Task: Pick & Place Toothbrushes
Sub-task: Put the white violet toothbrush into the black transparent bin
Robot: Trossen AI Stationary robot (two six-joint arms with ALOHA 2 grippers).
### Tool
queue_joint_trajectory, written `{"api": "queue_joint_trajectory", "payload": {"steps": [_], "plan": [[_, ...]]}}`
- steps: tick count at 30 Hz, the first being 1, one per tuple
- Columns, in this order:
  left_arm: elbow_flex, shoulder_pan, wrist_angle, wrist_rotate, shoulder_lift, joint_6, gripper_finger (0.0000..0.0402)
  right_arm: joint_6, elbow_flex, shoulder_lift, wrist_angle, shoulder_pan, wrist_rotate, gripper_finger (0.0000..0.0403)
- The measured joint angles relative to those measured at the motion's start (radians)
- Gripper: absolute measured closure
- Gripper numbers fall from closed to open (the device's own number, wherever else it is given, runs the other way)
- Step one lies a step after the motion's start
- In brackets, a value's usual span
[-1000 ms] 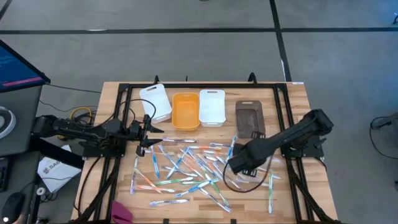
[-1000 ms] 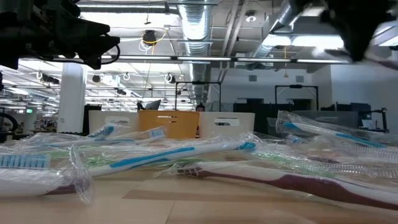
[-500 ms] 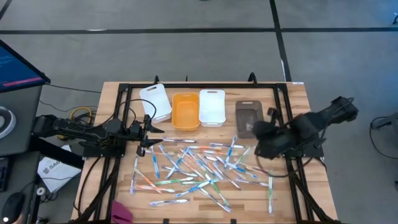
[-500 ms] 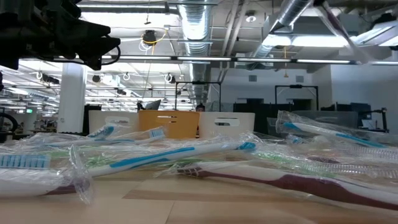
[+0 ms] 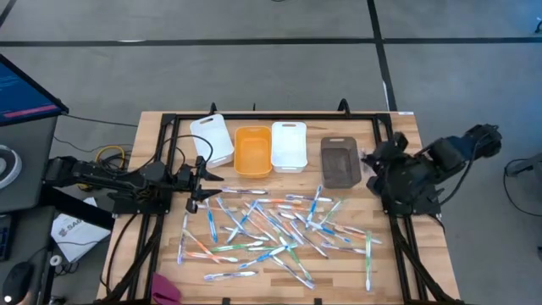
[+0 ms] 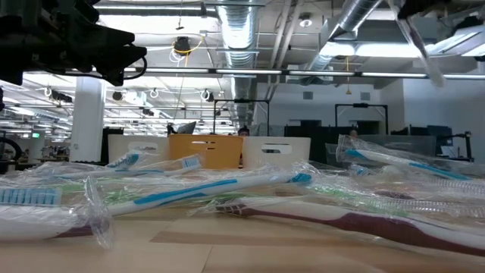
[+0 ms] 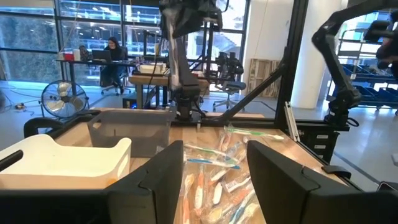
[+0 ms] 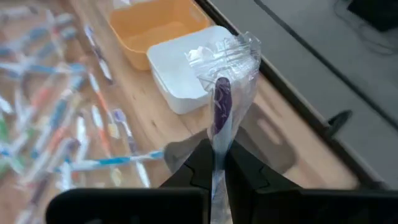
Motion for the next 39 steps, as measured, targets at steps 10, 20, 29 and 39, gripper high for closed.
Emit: {"api": "queue_joint_trajectory", "payload": {"steps": [10,20,29,39], "plan": [[0.000,0.000,-0.001,0.000,0.000,0.000,0.0230,-0.505,-0.432,-0.168,0.759,0.041,0.038,0.0390],[0.000,0.000,0.000,0.000,0.000,0.028,0.0230,-0.920,-0.597,-0.108,1.241,0.100,-0.007,0.0390],[0.000,0.000,0.000,0.000,0.000,0.052,0.0230,-1.082,-0.500,-0.169,1.304,0.151,-0.007,0.0390],[0.000,0.000,0.000,0.000,0.000,0.052,0.0230,-0.674,-0.291,-0.195,0.836,0.099,0.109,0.0390]]}}
